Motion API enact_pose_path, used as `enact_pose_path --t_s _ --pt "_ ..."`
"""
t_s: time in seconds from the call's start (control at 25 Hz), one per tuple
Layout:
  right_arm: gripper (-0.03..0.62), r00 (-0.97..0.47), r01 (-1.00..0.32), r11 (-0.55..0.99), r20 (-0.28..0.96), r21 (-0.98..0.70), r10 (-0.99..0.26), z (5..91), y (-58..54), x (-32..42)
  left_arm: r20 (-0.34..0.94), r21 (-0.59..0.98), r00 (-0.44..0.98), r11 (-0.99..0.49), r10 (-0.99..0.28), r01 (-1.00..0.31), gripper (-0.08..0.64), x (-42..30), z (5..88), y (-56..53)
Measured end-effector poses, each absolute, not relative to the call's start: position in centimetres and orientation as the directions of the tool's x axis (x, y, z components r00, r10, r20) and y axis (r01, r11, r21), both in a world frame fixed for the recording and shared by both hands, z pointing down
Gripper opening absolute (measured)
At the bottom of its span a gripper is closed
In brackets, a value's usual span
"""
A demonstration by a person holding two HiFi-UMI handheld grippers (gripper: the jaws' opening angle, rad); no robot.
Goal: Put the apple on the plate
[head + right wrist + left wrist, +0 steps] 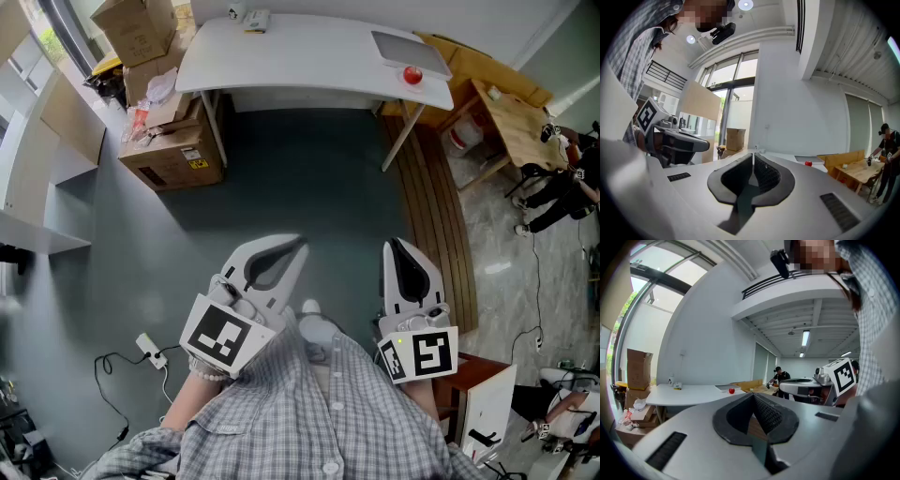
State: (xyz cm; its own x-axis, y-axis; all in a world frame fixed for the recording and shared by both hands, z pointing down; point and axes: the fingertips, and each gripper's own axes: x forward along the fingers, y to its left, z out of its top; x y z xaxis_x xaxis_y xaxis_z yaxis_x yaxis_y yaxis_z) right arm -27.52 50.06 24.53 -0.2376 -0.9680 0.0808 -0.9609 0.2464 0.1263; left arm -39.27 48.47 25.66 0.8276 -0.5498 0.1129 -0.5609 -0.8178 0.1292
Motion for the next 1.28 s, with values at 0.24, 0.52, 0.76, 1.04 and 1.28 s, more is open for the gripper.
enact_pose_path --t_s 0.24,0.52,0.76,1.04,1.28 --pt "0.029 -0.252 -0.955 0.264 0.094 0.134 -0.963 24.8 49.4 -28.0 0.117 0.148 0.825 -0.811 -0.554 -0.566 0.009 -39.5 25.9 48.0" --pt "0.029 -0.245 -0.961 0.255 0.091 0.109 -0.965 25.1 48.8 -27.2 0.121 0.149 0.824 -0.811 -0.553 -0.566 0.009 -38.9 26.2 47.5" --pt "0.031 -0.260 -0.959 0.268 0.092 0.090 -0.961 25.4 47.8 -25.5 0.132 0.137 0.793 -0.781 -0.595 -0.609 0.009 -38.1 26.0 46.6" --pt "0.031 -0.319 -0.943 0.324 0.069 0.070 -0.945 25.4 45.6 -24.2 0.138 0.087 0.737 -0.733 -0.662 -0.675 0.009 -37.7 25.1 45.3" --pt "0.031 -0.338 -0.938 0.340 0.038 0.072 -0.940 24.7 44.3 -22.2 0.111 0.070 0.739 -0.736 -0.665 -0.673 0.009 -35.3 24.3 44.9"
